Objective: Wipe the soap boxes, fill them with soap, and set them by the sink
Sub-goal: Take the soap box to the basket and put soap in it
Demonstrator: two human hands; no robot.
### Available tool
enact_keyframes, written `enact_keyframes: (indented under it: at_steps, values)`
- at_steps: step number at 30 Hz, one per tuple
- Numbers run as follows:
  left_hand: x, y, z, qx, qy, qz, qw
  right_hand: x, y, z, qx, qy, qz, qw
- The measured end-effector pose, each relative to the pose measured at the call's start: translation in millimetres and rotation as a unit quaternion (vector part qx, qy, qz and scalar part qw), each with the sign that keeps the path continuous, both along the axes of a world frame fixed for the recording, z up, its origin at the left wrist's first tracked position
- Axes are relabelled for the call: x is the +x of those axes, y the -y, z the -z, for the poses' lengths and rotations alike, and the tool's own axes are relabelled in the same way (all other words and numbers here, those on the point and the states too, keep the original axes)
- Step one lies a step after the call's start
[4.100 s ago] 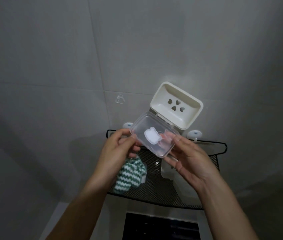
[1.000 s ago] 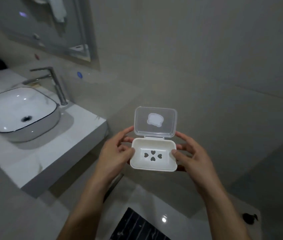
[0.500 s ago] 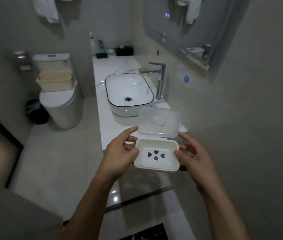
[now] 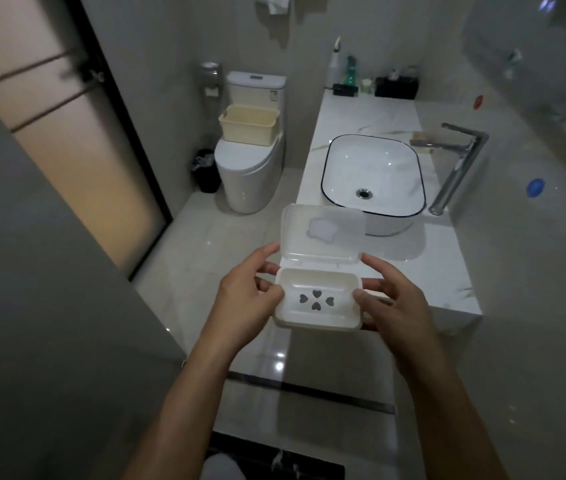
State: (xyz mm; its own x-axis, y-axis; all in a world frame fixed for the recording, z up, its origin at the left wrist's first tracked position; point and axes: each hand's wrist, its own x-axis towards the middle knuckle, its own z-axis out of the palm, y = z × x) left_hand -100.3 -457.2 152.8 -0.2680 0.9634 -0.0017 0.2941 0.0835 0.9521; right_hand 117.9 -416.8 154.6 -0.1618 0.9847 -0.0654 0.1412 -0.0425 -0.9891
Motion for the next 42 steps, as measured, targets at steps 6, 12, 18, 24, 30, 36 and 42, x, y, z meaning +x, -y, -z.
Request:
enact_keyframes:
  at_steps: [6,12,18,24,30,36,42]
  values:
    - [-38.4,-3.4,5.3,0.003,-0.018,-0.061,0.998,-43.1,-25.8,4.5,-0.004,0.015,-0.041,0.999]
    - [-101.6,-34.9,7.1,0.012,-0.018,-0.076,0.997,-108.4,-63.5,2.9,0.015,0.026,-0.057,0.998]
    - [-181.7,-95.5,-5.6,0.036,-0.034,-0.059,0.997,-186.5,-115.5,-4.2,0.012,0.019,-0.048,0.999]
    - [-251.0,-161.3,-34.1,0.039,-0.065,-0.024,0.997,-254.0,-171.1,-26.6,0.034,0.009,-0.011,0.999]
    - [-292.9,-221.9,-60.7,0.059,-0.069,-0.020,0.996,-298.2,-226.0,-51.8,0.072,0.027,0.003,0.997]
    - [-319.2,-290.0,-83.1,0.074,-0.061,-0.025,0.995,-326.4,-294.9,-76.6,0.103,0.037,-0.010,0.994]
    - [-338.4,-355.0,-100.1,0.092,-0.080,-0.050,0.991,-350.7,-373.5,-84.7,0.115,0.019,-0.047,0.992]
